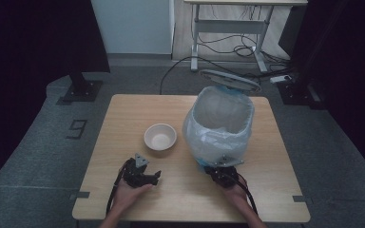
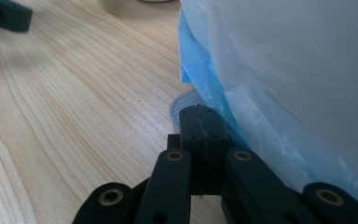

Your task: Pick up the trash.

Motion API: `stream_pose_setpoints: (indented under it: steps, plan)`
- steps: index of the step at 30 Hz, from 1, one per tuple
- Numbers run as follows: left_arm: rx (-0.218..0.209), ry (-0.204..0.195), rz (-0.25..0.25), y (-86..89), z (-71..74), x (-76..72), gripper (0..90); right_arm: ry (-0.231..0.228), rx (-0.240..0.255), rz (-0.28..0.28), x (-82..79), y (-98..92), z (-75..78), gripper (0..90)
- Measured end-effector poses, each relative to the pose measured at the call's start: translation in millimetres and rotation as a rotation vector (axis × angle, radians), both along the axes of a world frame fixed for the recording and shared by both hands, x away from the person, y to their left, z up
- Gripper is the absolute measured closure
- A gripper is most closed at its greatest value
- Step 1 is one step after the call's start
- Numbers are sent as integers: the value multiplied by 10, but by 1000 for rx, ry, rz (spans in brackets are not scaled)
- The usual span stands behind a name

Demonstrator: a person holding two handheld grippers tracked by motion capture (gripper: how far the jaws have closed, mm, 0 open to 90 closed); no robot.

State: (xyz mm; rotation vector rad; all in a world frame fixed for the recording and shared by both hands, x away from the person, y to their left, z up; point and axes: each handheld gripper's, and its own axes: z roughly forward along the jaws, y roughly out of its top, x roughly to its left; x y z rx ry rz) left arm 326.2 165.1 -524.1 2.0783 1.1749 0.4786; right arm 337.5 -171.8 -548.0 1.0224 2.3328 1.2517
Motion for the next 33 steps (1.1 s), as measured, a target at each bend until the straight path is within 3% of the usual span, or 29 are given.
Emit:
stream_pose_setpoints:
  steps: [8,19,25,33]
  plan:
    - [-45,-21,22,48,152,66,174,-4,-3,0,-5,4,0,896]
    - [-82,-43,40,95,333,282,157,-5,-3,2,0,1,-1,896]
    - [-101,-30,64,135,372,425,176,-4,-1,2,1,0,-1,895]
    - [-121,-19,49,171,417,515,170,-4,-1,2,1,0,-1,895]
